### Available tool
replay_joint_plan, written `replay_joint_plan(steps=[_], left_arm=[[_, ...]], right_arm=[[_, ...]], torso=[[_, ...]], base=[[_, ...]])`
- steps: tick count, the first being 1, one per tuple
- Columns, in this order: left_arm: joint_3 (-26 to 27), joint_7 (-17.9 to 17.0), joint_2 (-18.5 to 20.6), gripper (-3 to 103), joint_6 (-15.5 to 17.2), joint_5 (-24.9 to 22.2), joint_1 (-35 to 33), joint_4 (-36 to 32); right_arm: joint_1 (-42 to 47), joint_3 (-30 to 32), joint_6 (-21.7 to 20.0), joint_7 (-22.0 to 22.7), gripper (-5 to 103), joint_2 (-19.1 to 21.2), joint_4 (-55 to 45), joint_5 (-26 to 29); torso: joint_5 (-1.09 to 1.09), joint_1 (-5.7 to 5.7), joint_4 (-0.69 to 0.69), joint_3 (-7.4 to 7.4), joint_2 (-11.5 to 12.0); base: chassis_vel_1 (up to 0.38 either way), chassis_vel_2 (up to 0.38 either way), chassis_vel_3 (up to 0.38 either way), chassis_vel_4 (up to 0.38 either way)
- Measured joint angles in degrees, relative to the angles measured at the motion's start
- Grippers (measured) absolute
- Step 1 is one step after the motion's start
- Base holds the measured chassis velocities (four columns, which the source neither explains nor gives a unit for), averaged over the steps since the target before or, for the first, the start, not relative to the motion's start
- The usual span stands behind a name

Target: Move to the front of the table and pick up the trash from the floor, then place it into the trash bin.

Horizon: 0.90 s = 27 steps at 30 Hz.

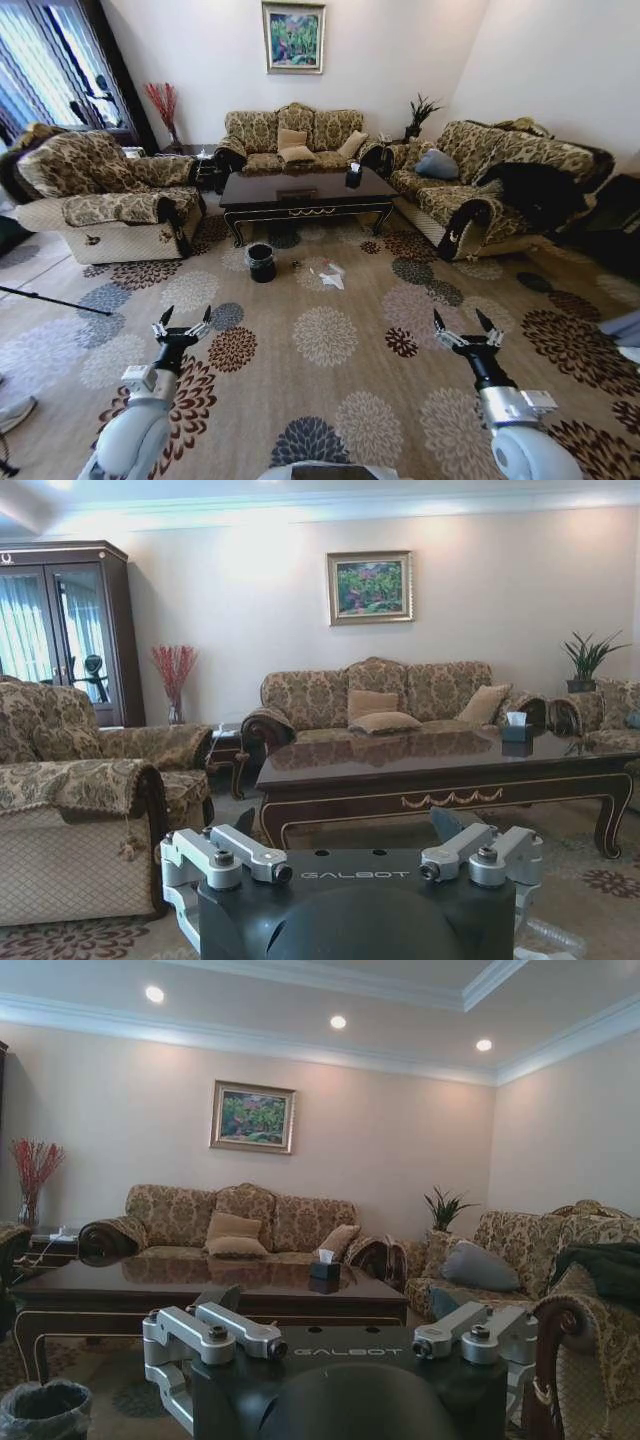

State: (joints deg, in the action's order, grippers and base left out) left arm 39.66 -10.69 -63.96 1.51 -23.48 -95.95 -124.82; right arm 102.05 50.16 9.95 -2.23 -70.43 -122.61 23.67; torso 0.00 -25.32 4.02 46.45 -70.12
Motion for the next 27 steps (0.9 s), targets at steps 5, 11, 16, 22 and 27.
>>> replay_joint_plan(steps=[5, 11, 16, 22, 27], left_arm=[[0.19, 0.02, -0.03, 99, 0.64, 0.02, -0.16, 0.00], [0.33, 0.70, -0.52, 100, 2.30, 0.34, -0.75, 0.01], [0.32, 1.32, -0.87, 100, 2.36, 0.49, -0.69, 0.30], [0.09, 1.34, -1.10, 100, 2.44, 0.52, -0.19, 0.34], [-0.32, 1.19, -1.15, 100, 2.72, 1.15, -0.02, 0.53]], right_arm=[[-0.42, -0.89, 0.00, -0.01, 100, -0.34, 0.68, -0.61], [-1.64, -2.65, 0.00, 0.06, 100, -0.87, 2.13, -1.53], [-2.37, -3.08, -0.18, 0.26, 100, -0.99, 2.54, -1.57], [-2.28, -3.09, -0.20, 0.28, 100, -1.48, 2.59, -1.60], [-2.17, -3.31, -0.11, 0.24, 100, -2.04, 2.58, -1.96]], torso=[[0.00, 0.00, 0.00, 0.00, 0.00], [0.00, 0.55, 0.00, -0.64, 1.20], [0.00, 1.24, 0.00, -1.46, 2.71], [0.00, 2.13, 0.00, -2.49, 4.62], [0.00, 2.84, 0.00, -3.35, 6.21]], base=[[0.000, 0.000, 0.000, 0.000], [0.000, 0.000, 0.000, 0.000], [0.000, 0.000, 0.000, 0.000], [0.000, 0.000, 0.000, 0.000], [0.000, 0.000, 0.000, 0.000]])
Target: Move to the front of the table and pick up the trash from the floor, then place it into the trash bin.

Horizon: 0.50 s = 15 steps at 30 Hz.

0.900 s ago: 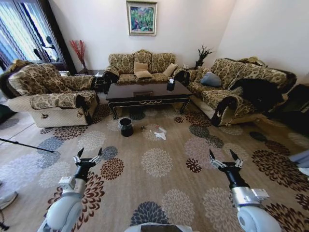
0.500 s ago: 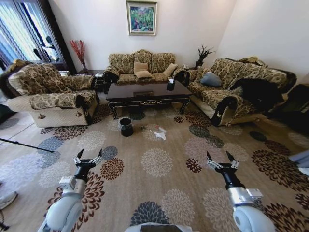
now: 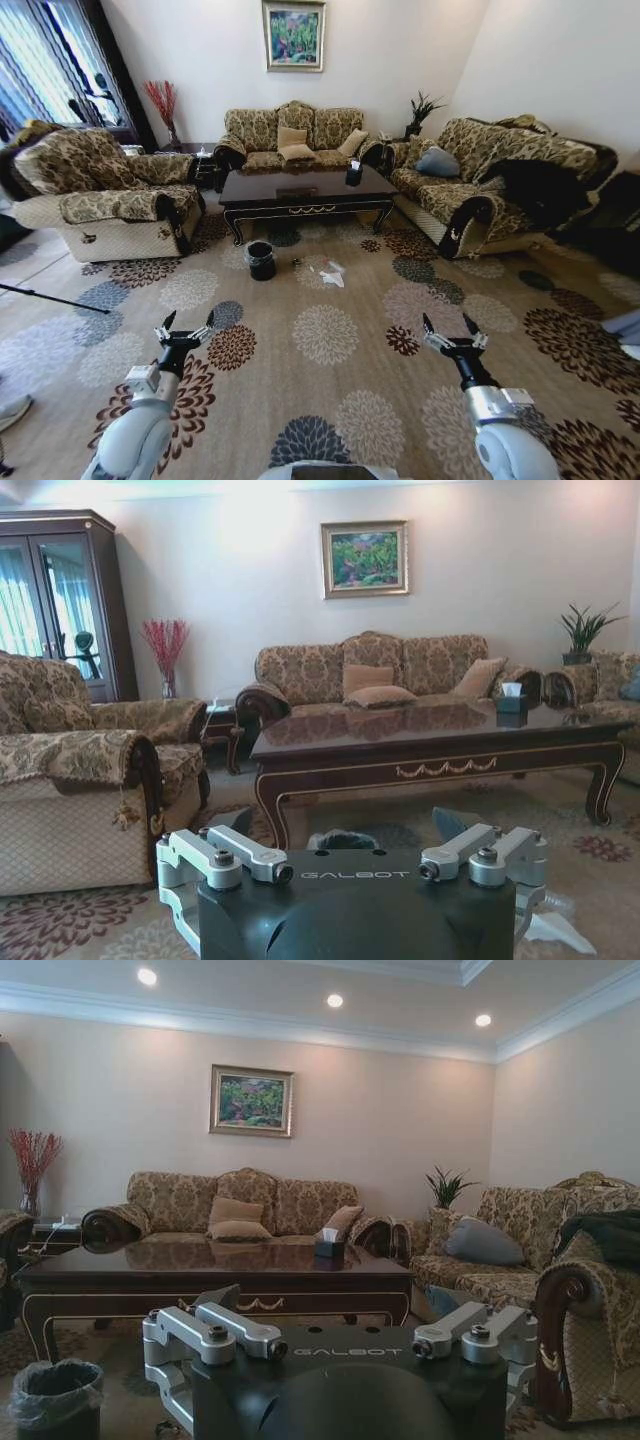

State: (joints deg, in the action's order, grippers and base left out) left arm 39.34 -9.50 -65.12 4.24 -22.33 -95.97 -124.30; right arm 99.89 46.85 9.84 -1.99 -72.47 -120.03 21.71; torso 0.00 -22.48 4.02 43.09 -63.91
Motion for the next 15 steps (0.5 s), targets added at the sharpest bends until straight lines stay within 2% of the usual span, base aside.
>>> replay_joint_plan(steps=[15], left_arm=[[0.51, -0.10, -1.33, 100, -0.07, 1.40, -1.12, 0.19]], right_arm=[[0.28, -1.71, 0.37, -0.02, 100, -1.60, -0.09, -1.33]], torso=[[0.00, 2.04, 0.00, -2.59, 4.63]], base=[[0.000, 0.000, 0.000, 0.000]])
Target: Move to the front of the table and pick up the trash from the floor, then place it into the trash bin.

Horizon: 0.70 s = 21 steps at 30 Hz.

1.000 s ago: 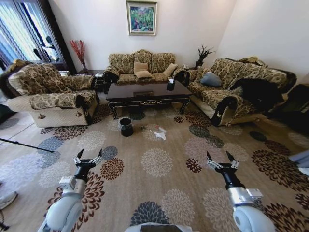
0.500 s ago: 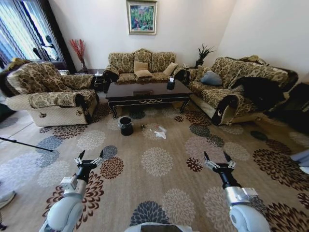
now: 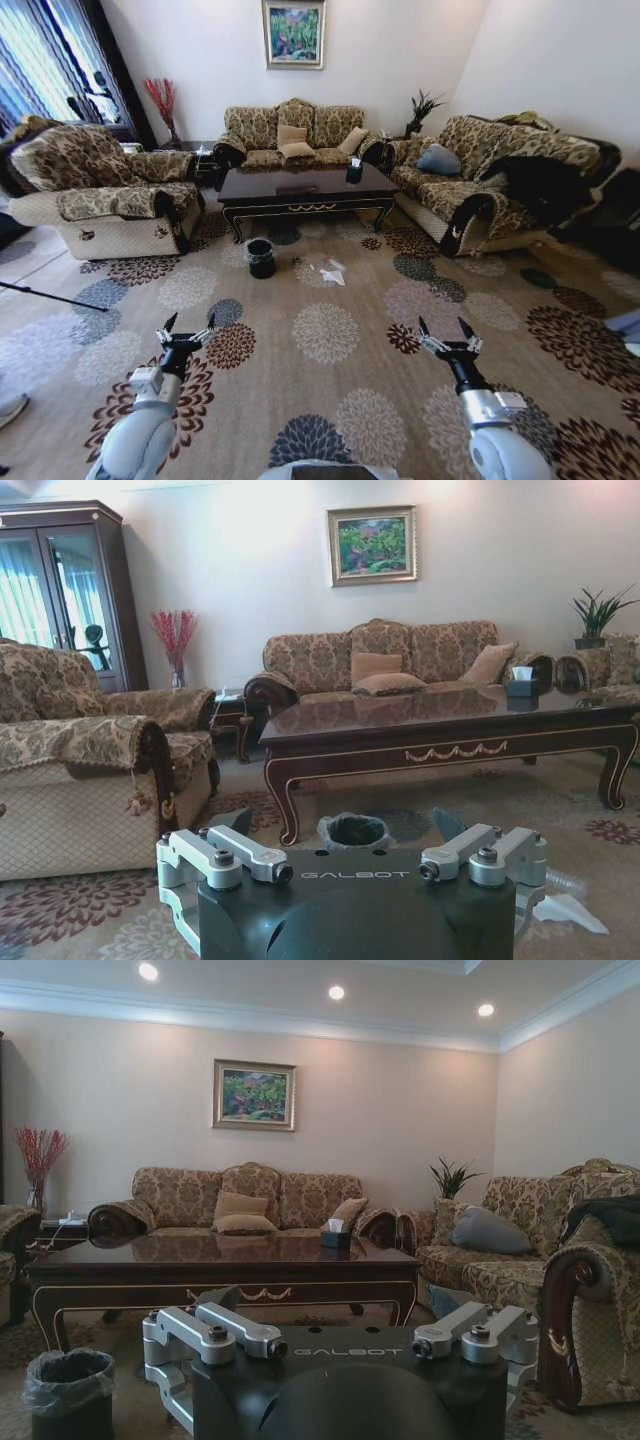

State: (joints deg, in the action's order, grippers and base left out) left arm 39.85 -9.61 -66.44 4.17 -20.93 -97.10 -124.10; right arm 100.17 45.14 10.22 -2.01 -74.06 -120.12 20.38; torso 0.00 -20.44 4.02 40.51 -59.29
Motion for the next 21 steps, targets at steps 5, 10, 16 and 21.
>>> replay_joint_plan(steps=[5, 10, 16, 21], left_arm=[[0.04, 0.01, -0.33, 100, -0.08, 0.32, -0.36, 0.07], [-0.05, -0.10, -0.80, 100, -0.05, 0.46, -0.70, -0.26], [0.05, -0.13, -1.31, 100, -0.85, 0.50, -1.88, -0.26], [0.28, 0.11, -1.27, 100, -1.09, 0.56, -2.34, -0.46]], right_arm=[[0.30, -0.35, 0.00, 0.03, 100, -0.55, -0.08, -0.45], [0.98, -0.72, 0.42, 0.02, 100, -1.03, 0.10, -1.93], [1.62, -0.98, 1.24, -0.01, 100, -1.40, 0.38, -3.45], [1.86, -0.94, 1.63, -0.01, 100, -1.40, 0.63, -3.60]], torso=[[0.00, 0.61, 0.01, -0.75, 1.34], [0.00, 1.20, 0.01, -1.49, 2.69], [0.00, 2.01, -0.02, -2.40, 4.41], [0.00, 2.56, 0.01, -3.15, 5.70]], base=[[0.000, 0.000, 0.000, 0.000], [0.000, 0.000, 0.000, 0.000], [0.000, 0.000, 0.000, 0.000], [0.000, 0.000, 0.000, 0.000]])
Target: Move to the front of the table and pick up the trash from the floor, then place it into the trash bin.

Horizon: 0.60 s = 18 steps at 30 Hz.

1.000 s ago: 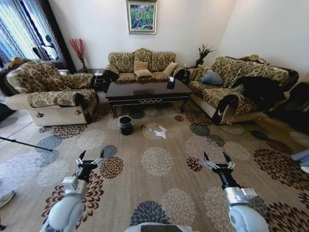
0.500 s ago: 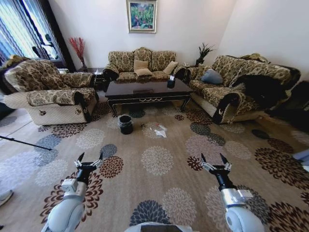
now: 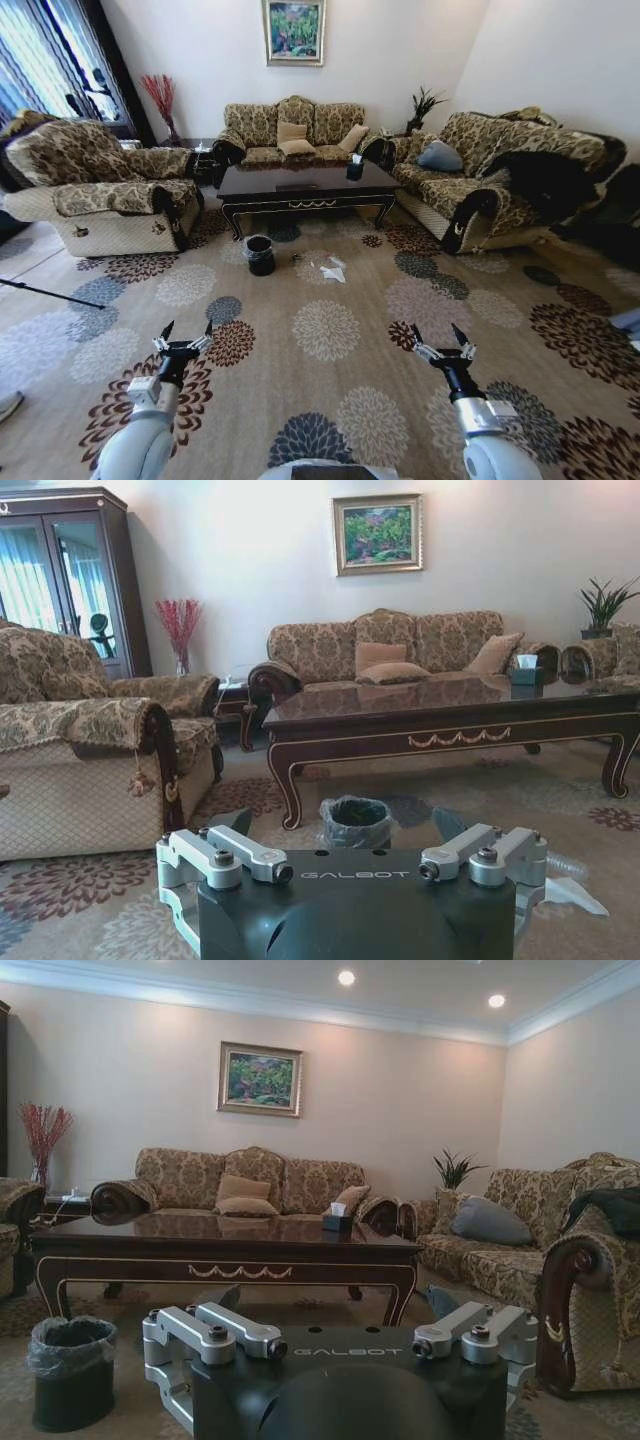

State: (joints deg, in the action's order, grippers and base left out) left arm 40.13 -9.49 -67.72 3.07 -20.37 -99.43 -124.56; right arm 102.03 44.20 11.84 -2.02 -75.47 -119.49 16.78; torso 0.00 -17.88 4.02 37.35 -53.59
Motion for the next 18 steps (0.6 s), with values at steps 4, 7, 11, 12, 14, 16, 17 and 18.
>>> replay_joint_plan(steps=[4, 7, 11, 12, 14, 16, 17, 18], left_arm=[[0.16, 0.00, 0.34, 100, 0.03, -0.08, 0.23, -0.29], [0.27, 0.00, 0.62, 100, 0.23, -0.25, 0.73, -0.43], [0.31, 0.00, 0.84, 100, 0.27, -0.27, 1.33, -0.44], [0.31, 0.00, 0.87, 100, 0.29, -0.27, 1.37, -0.44], [0.32, 0.00, 1.06, 100, 0.40, -0.27, 1.53, -0.45], [0.30, -0.04, 1.12, 100, 0.41, -0.28, 1.63, -0.45], [0.24, -0.15, 1.20, 100, 0.42, -0.37, 1.83, -0.45], [0.19, -0.26, 1.22, 100, 0.45, -0.47, 1.95, -0.45]], right_arm=[[-0.19, 0.03, 0.00, 0.01, 100, 0.11, -0.26, 0.08], [-0.24, -0.02, -0.04, 0.03, 100, 0.29, -0.73, 0.13], [-0.37, 0.01, 0.46, 0.04, 100, 0.27, -0.72, 0.45], [-0.38, 0.03, 0.55, 0.09, 100, 0.25, -0.66, 0.55], [-0.31, 0.20, 0.81, 0.17, 100, 0.21, -0.46, 0.80], [-0.30, 0.25, 1.01, 0.20, 100, 0.21, -0.37, 0.83], [-0.32, 0.30, 1.21, 0.25, 100, 0.21, -0.30, 0.88], [-0.35, 0.33, 1.28, 0.30, 100, 0.22, -0.28, 0.90]], torso=[[0.00, 0.41, 0.00, -0.57, 0.99], [0.00, 0.78, 0.00, -1.08, 1.86], [0.00, 1.27, 0.00, -1.71, 2.99], [0.00, 1.36, 0.00, -1.82, 3.18], [0.00, 1.70, 0.00, -2.22, 3.93], [0.00, 1.82, 0.00, -2.36, 4.17], [0.00, 1.96, 0.00, -2.55, 4.51], [0.00, 2.04, 0.00, -2.66, 4.69]], base=[[0.000, 0.000, 0.000, 0.000], [0.000, 0.000, 0.000, 0.000], [0.000, 0.000, 0.000, 0.000], [0.000, 0.000, 0.000, 0.000], [0.000, 0.000, 0.000, 0.000], [0.000, 0.000, 0.000, 0.000], [0.000, 0.000, 0.000, 0.000], [0.000, 0.000, 0.000, 0.000]])
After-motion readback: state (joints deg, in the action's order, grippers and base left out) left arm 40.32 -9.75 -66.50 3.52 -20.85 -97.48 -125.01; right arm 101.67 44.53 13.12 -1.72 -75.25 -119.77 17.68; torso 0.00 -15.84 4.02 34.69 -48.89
